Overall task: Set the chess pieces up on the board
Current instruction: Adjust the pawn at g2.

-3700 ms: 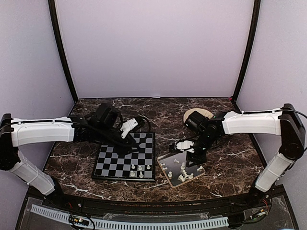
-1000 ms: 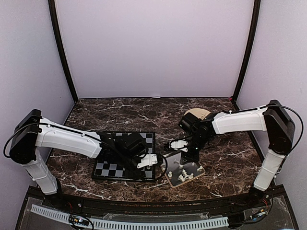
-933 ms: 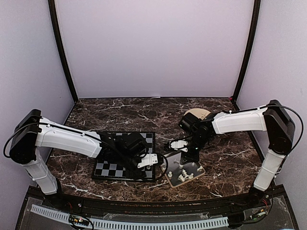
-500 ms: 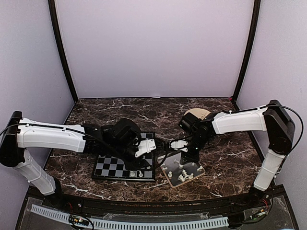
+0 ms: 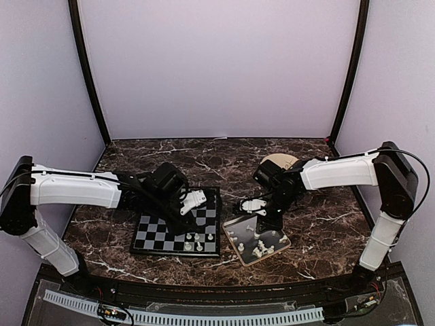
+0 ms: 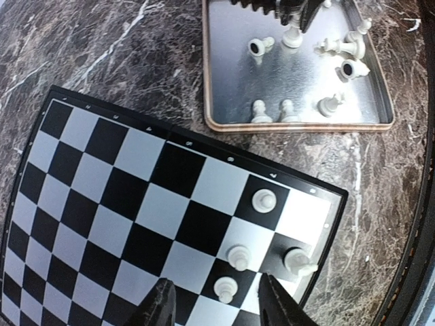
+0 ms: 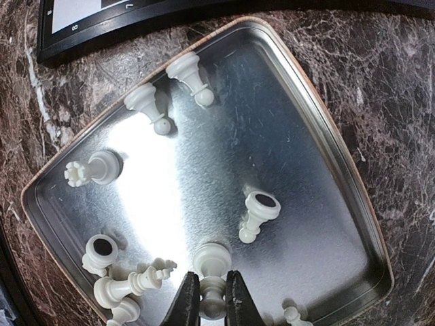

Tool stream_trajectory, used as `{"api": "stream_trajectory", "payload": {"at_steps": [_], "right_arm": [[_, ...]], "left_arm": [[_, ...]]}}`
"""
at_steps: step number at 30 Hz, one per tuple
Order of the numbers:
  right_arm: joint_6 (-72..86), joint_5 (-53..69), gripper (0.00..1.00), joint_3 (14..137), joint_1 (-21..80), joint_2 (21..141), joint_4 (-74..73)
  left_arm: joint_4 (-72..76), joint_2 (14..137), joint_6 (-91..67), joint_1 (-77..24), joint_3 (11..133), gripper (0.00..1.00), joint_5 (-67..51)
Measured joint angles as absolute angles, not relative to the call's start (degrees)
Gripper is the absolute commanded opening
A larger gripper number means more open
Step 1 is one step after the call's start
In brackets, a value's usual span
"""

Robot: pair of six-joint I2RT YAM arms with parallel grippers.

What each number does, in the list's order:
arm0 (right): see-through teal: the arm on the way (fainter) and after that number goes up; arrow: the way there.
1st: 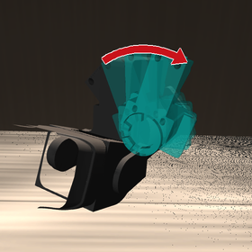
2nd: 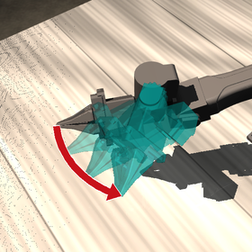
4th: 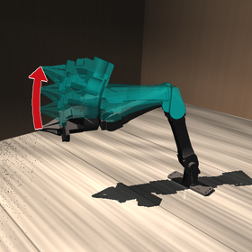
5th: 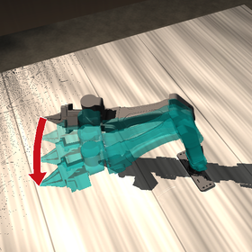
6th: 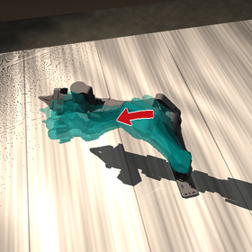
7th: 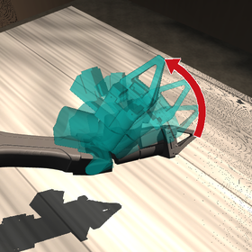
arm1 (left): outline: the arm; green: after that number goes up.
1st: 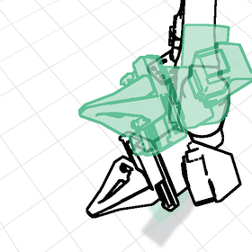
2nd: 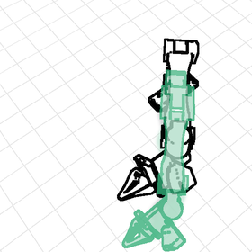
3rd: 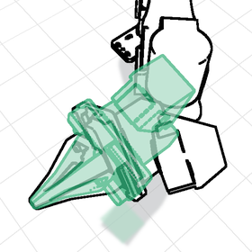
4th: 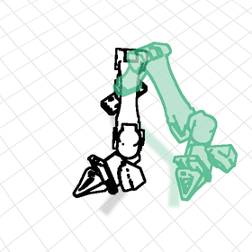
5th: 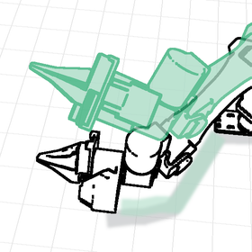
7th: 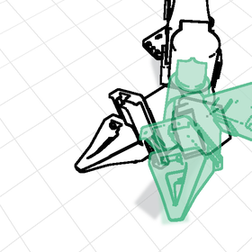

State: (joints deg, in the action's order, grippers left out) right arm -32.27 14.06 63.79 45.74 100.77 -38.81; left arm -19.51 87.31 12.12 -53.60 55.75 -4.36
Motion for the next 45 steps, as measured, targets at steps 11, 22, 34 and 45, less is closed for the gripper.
{"api": "stream_trajectory", "payload": {"at_steps": [11, 22, 34, 45], "right_arm": [[-32.3, 14.0, 0.06, 63.8, 45.7, 100.8, -38.8], [-32.3, 13.9, 0.06, 63.6, 45.7, 100.8, -38.7], [-32.3, 13.9, 0.06, 63.5, 45.7, 100.8, -38.4], [-32.3, 13.9, 0.05, 63.5, 45.7, 100.8, -38.3]], "left_arm": [[-20.3, 94.5, 12.3, -53.7, 56.2, 0.38, -8.1], [-20.2, 97.5, 12.8, -53.7, 57.8, 0.25, -7.8], [-20.2, 97.5, 13.2, -53.7, 57.8, 0.18, -10.5], [-19.8, 98.5, 13.3, -53.7, 58.3, 0.17, -11.6]]}}
